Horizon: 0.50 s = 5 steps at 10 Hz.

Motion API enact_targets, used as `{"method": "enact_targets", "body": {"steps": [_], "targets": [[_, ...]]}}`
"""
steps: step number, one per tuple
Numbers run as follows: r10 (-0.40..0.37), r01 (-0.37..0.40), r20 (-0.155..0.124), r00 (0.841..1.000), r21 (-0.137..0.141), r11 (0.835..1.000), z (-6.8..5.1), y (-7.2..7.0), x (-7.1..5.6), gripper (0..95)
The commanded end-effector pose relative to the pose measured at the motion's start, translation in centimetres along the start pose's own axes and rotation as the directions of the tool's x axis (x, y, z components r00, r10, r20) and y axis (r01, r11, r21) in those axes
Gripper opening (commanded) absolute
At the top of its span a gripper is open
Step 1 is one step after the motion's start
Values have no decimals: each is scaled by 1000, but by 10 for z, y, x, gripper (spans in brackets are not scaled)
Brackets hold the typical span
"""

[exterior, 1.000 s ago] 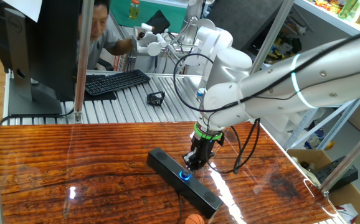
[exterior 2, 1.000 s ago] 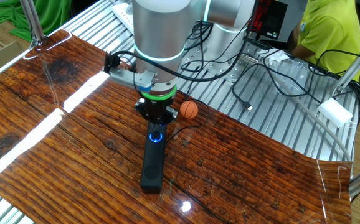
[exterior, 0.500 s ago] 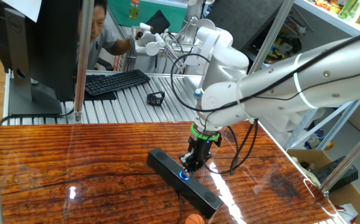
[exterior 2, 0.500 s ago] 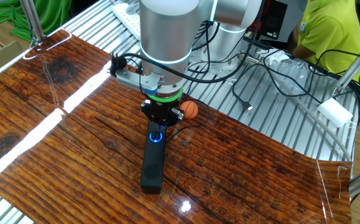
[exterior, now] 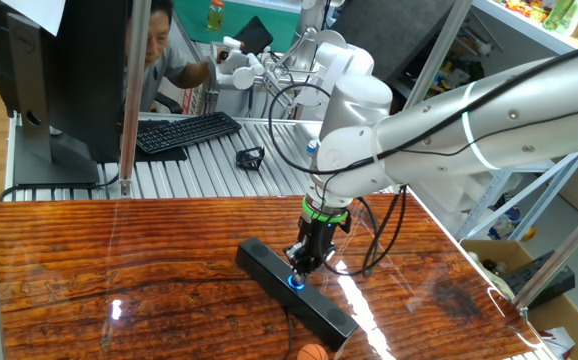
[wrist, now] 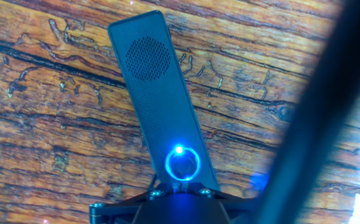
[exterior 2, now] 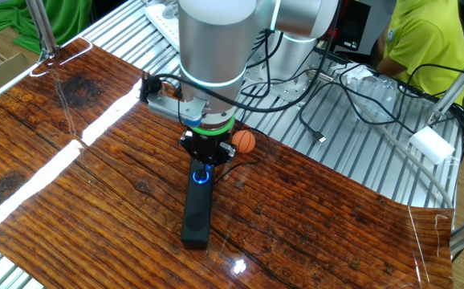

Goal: Turn the knob to increase the volume of the speaker

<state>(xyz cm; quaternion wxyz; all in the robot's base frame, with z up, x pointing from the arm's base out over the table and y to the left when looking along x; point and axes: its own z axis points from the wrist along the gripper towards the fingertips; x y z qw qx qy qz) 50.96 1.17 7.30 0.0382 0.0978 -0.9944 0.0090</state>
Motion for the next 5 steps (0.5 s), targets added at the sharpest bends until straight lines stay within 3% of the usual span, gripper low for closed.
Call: {"method": "enact_targets", "body": {"steps": [1,5], "targets": [[0,0,2,1000,0,1000,2,0,-1,0],[3,-3,0,1000,-1,1000,1,-1,-5,0]]}}
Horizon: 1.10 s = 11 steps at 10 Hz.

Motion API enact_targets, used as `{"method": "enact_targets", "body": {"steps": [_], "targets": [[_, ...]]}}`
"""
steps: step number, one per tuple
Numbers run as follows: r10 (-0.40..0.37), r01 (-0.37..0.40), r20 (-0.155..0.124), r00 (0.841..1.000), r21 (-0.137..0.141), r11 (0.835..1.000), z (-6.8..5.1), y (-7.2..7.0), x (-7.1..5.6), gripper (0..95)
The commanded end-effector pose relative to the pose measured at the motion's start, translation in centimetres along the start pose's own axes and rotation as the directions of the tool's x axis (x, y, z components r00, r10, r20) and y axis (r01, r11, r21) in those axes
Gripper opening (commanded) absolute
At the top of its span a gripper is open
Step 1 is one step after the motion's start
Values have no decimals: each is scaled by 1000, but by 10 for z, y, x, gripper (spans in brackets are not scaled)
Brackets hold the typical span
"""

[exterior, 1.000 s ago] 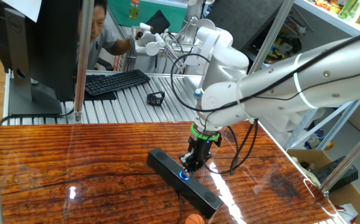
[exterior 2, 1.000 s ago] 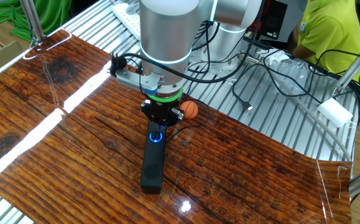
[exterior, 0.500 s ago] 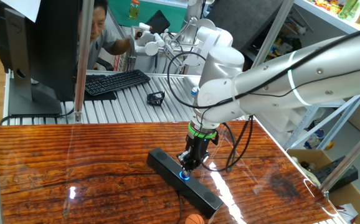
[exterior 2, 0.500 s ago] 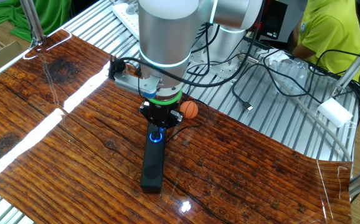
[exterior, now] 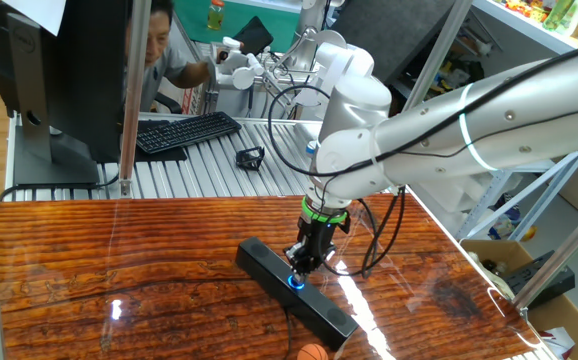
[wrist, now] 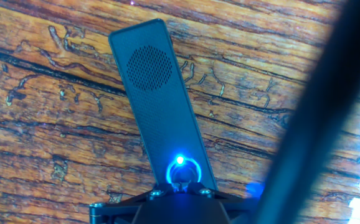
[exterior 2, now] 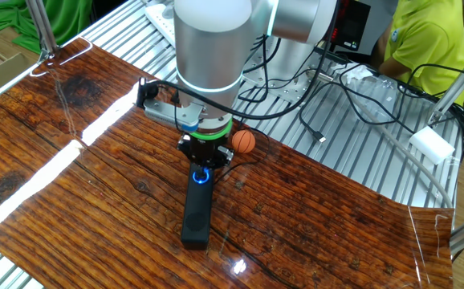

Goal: Turn the knob to increase the volume of the speaker

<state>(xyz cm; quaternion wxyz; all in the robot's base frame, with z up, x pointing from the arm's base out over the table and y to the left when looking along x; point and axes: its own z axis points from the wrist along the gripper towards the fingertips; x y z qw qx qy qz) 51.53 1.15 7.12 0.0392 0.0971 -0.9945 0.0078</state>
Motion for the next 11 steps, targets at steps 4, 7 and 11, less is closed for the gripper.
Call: {"method": "enact_targets", "body": {"steps": [4,7,11], "targets": [[3,-3,1,1000,3,1000,-1,-1,-5,0],[8,-8,7,1000,5,1000,-1,-1,-5,0],[22,-22,30,999,8,1000,-1,-1,-5,0]]}}
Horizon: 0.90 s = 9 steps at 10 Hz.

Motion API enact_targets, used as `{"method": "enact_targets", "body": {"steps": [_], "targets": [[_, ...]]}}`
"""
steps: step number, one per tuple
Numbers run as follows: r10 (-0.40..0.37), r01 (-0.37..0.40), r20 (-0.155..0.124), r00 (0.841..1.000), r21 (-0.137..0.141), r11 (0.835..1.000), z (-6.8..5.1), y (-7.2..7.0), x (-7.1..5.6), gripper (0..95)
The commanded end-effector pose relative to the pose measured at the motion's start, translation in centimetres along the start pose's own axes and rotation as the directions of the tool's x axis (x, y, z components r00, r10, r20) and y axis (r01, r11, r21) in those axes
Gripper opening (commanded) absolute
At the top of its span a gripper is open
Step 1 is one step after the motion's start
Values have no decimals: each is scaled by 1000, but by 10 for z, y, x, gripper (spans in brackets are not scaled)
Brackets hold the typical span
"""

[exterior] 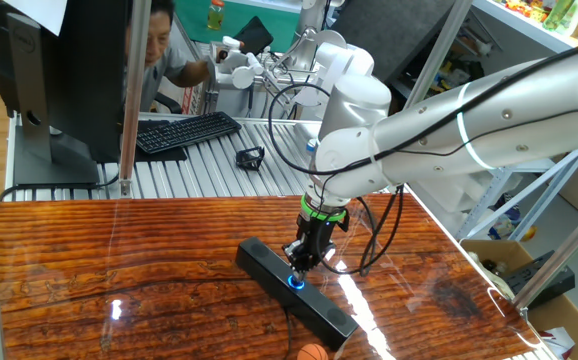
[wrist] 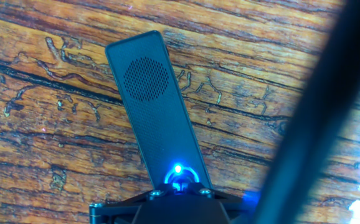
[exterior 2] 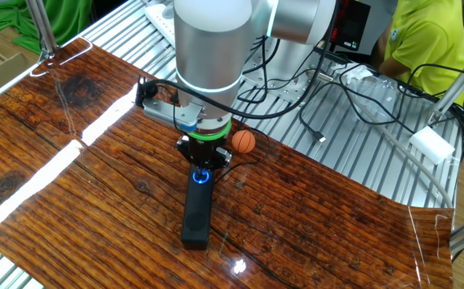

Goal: Turn the knob to increase the volume of the speaker

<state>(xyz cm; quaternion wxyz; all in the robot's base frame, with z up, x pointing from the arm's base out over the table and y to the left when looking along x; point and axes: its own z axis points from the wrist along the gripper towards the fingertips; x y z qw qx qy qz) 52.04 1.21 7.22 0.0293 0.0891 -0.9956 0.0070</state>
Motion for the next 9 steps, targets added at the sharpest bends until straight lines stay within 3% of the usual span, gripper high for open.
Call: {"method": "enact_targets", "body": {"steps": [1,4,9], "targets": [[11,-12,18,1000,9,1000,0,-1,0,0],[20,-20,33,999,13,1000,0,-1,-1,0],[29,-30,25,999,17,999,1,-1,-1,0]]}}
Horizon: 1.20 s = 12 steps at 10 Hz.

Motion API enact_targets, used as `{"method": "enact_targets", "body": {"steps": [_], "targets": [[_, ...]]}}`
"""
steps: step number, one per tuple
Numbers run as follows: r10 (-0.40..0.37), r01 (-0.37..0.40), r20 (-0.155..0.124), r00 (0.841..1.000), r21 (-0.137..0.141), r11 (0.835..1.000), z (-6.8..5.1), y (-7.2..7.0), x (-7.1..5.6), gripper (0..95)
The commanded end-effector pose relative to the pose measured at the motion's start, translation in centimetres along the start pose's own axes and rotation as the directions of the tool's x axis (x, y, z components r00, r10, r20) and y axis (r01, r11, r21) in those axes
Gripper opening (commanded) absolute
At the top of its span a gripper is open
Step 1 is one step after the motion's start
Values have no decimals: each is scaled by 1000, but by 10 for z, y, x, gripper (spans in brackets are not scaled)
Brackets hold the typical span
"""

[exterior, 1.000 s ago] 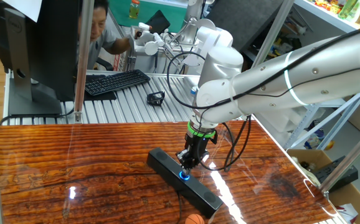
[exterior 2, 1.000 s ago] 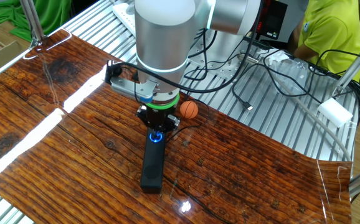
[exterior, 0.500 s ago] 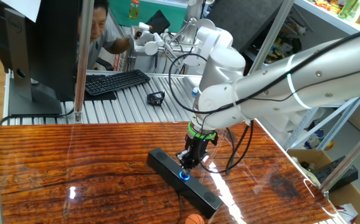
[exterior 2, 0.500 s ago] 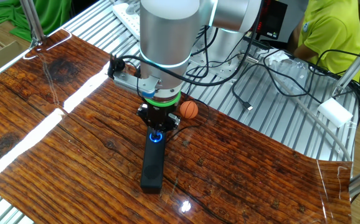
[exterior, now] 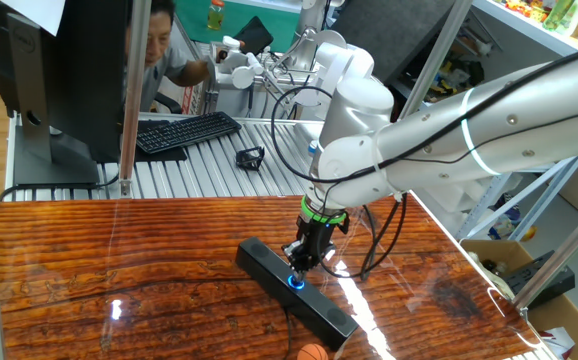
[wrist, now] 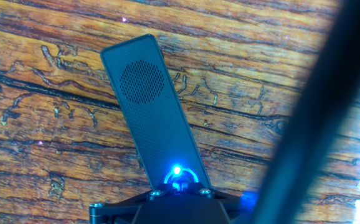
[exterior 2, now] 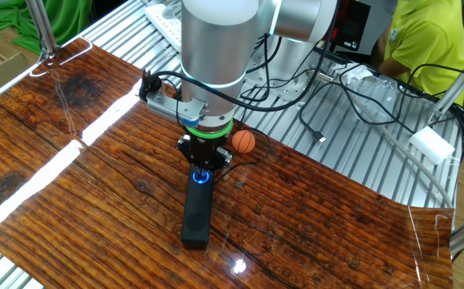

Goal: Turn the knob to increase the volume of the speaker

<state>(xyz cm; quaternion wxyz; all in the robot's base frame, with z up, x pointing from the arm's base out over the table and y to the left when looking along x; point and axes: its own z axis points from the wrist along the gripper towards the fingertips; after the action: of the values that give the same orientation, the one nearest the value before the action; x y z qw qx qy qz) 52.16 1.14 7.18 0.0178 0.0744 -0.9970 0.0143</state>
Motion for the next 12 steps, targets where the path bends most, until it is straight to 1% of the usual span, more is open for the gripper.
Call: {"method": "enact_targets", "body": {"steps": [1,2,3,9,10,12], "targets": [[3,-3,3,1000,2,1000,0,0,0,0],[6,-6,3,1000,2,1000,1,0,0,0],[10,-10,3,1000,2,1000,1,0,0,190],[7,-7,2,1000,1,1000,3,0,1,190],[15,-15,3,1000,-3,1000,3,0,0,380],[22,-22,4,1000,-4,1000,3,0,0,380]]}}
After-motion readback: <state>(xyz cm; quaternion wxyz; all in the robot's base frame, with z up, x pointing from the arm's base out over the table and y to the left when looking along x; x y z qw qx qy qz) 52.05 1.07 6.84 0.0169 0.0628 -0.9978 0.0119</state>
